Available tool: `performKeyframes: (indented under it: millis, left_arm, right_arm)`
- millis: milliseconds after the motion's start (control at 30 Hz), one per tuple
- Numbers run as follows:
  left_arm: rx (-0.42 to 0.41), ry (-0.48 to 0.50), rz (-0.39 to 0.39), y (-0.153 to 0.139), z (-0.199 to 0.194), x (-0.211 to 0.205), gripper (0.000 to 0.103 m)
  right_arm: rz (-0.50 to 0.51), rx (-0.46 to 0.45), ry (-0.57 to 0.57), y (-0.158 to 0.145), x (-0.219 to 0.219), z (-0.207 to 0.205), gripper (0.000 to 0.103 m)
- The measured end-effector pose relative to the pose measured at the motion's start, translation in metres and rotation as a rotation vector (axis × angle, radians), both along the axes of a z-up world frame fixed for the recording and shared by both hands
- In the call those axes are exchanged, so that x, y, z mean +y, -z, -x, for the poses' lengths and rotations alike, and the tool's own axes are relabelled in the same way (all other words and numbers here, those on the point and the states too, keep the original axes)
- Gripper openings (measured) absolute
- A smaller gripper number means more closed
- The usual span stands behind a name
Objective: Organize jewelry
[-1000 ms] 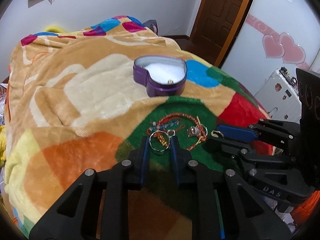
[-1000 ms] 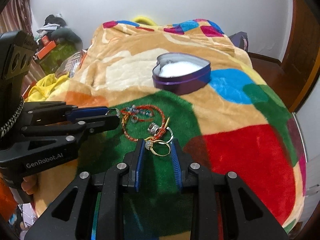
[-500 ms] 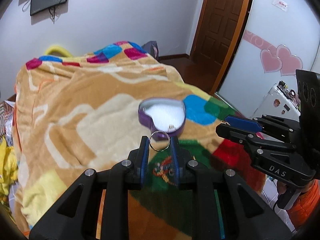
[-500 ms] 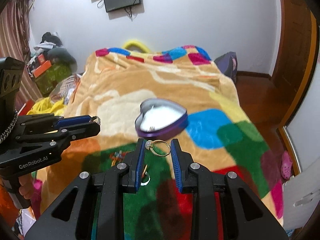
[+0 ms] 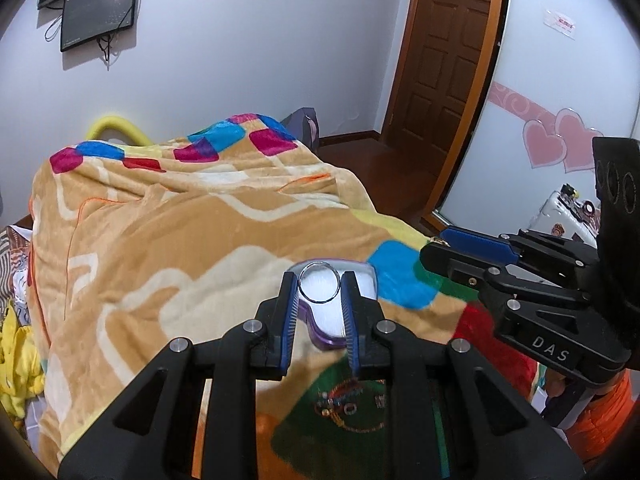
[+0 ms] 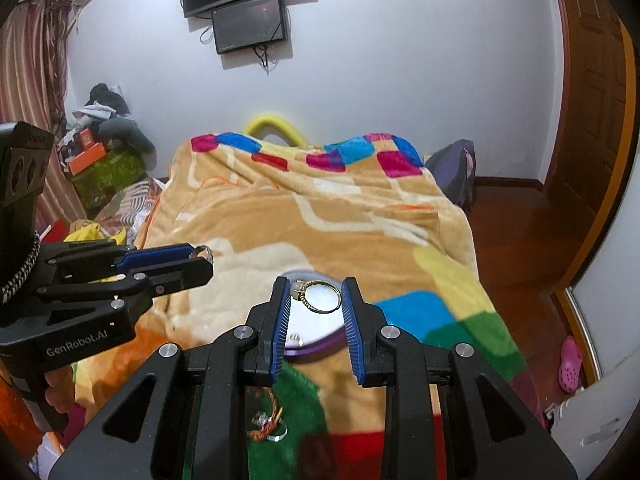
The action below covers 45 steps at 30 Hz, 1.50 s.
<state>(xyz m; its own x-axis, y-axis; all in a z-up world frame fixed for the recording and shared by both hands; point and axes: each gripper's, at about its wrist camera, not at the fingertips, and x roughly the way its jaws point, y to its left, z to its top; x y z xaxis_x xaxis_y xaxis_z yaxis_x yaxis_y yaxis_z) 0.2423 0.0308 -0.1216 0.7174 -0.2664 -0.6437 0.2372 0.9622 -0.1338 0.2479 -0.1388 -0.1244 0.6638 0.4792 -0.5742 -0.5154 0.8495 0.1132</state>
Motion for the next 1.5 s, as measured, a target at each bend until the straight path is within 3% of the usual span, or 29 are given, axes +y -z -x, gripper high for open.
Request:
performKeyframes:
  millis: [267,667,1000,1500]
  left_arm:
    - [0.02,-0.009,0.019,0.009,-0.026,0.003,0.021]
    - [0.121,0.037,0.014,0.043,-0.06,-0.008,0.021]
    - [0.168,0.053,-0.005,0.059,-0.072,-0.013,0.021]
    - [0.118,0.012,-0.001,0.033,-0.059,0.002,0.021]
  right_arm:
    - [-0.008,0.009,-0.008,0.006,0.004,-0.019,0.024]
    - [0.017,0.15,-0.041,0.047,0.01,-0.05,0.024]
    - [0.046,0.202,-0.06,0.059,0.012,-0.059,0.024]
    - [0.103,0.203,-0.084,0.052,0.021,-0.056,0.025]
